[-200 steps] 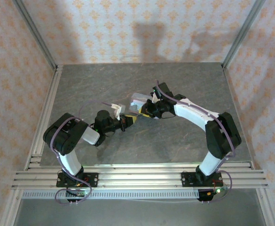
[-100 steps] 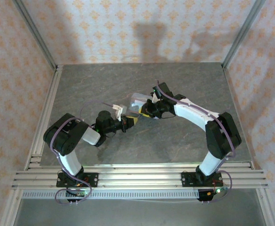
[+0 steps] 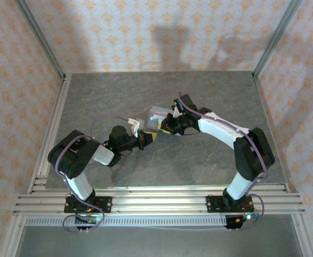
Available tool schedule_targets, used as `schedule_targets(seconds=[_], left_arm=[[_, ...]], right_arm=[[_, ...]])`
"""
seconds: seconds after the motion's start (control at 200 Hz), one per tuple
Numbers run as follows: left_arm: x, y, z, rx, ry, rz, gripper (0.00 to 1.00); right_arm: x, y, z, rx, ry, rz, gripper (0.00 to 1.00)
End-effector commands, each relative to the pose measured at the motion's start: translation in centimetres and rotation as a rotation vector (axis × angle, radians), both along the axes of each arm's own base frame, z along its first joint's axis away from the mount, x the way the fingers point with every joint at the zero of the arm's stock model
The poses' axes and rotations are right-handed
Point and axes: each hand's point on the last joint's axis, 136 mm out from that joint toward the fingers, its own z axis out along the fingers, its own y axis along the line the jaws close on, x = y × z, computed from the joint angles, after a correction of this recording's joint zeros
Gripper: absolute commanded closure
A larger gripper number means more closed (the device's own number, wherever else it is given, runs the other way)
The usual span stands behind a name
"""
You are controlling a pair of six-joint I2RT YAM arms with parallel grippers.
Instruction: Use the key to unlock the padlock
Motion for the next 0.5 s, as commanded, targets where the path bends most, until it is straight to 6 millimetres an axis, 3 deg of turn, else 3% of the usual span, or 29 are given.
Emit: schedule_targets(seconds=[0.0,0.495], left_arm=[[0.45,-0.21,1.89,-0.018,-0.072,0.006,1.0],[-0.06,-0.53,0.93,-0.02,-0.041,-0.027,1.0]], right_arm=[[0.48,-0.2,1.62,0.025,-0.048,-0.012,1.0],[0.62,-0.08,2.11,0.037,-0.055,-0.018,1.0]])
